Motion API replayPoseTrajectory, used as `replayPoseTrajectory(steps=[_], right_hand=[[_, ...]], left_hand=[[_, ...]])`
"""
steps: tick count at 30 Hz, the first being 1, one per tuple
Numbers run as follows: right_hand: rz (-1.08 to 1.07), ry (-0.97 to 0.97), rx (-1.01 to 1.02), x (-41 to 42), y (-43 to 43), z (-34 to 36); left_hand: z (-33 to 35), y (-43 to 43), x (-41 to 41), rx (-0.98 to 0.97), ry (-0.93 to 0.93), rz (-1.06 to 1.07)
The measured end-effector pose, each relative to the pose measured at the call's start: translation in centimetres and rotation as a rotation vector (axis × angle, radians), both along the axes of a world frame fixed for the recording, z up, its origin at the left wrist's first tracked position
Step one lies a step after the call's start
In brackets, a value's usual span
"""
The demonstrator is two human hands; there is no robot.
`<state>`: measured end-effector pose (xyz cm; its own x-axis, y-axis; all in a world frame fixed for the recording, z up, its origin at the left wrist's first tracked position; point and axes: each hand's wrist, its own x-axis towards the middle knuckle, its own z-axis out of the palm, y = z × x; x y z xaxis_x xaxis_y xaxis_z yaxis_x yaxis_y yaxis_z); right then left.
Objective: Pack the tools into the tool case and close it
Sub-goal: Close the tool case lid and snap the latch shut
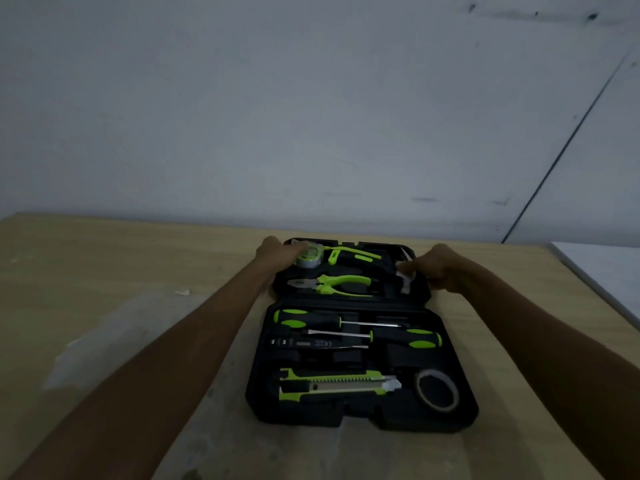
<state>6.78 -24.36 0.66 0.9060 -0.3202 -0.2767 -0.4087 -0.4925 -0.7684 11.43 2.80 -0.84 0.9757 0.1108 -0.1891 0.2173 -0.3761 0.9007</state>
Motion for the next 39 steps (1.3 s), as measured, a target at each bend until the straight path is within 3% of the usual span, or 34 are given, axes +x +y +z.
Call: replayPoseTrajectory(steps=[9,18,20,25,31,39], right_hand=[[0.062,0.171,0.357,0.1,-1.0,0.4],[0.019,0.07,0.276,0.5,-0.6,-0.2],[0.005,0.039,0.266,0.7,-0.6,-0.6],[-0.003,-0.006,0.3,0.5,-0.3,-0.9],[0.013,-0.034,0.408,-0.2,-0.5,-0.8],[0.032,-0.012,0.424,0.2,-0.4,-1.0]], left_hand=[[0.4,0.7,1.6,-0.215,0.1,-0.035],[0.3,0.3,0.8,-0.272,0.062,-0.033],[0.1,0.0,0.6,-0.24,0.024,-0.032],[0.9,-1.1,-0.2,0.052,-0.111,-0.081],[3.1,-2.8,0.8,0.356,-0.043,-0.247],[4.0,-3.3,1.6,0.371,0.037,-0.276]])
